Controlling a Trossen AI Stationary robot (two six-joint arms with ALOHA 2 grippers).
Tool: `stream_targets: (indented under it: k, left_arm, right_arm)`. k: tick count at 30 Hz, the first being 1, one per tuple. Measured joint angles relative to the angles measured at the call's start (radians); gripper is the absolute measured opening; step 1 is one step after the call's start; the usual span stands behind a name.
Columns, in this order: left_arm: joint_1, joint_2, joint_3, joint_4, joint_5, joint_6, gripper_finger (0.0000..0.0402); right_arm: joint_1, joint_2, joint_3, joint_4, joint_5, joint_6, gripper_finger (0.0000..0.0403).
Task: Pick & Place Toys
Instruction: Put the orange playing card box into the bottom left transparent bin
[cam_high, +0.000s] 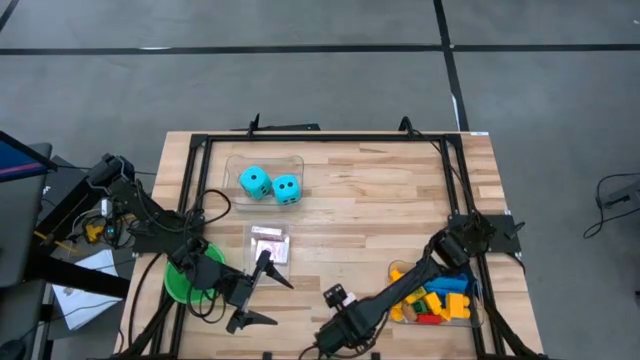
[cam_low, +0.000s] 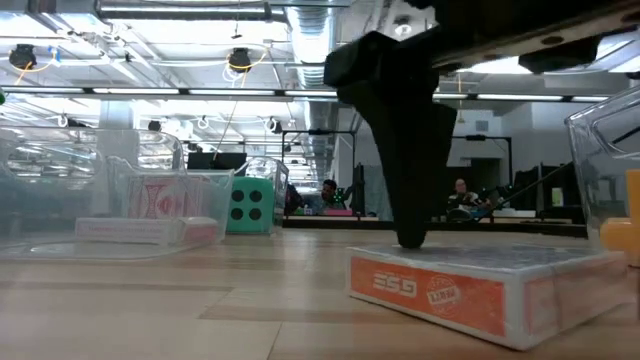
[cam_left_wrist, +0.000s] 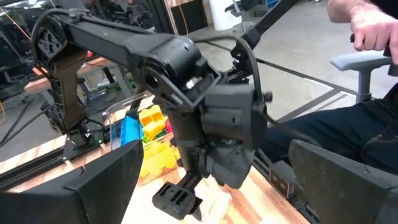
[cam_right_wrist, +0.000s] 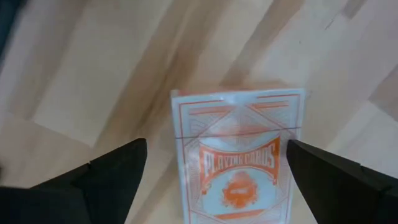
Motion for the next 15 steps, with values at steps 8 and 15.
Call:
stream_targets:
  k: [8,15]
  left_arm:
    - [0.000,0.000,0.000,-0.013,0.000,-0.002,0.0398]
    - [0.000,0.000,0.000,-0.012,0.000,-0.002,0.0398]
  right_arm:
    - [-0.007,-0.002,-0.003,0.020,0.001,0.013,0.0379]
    - [-0.016,-0.008,-0.072,0.066,-0.003,0.033,0.0379]
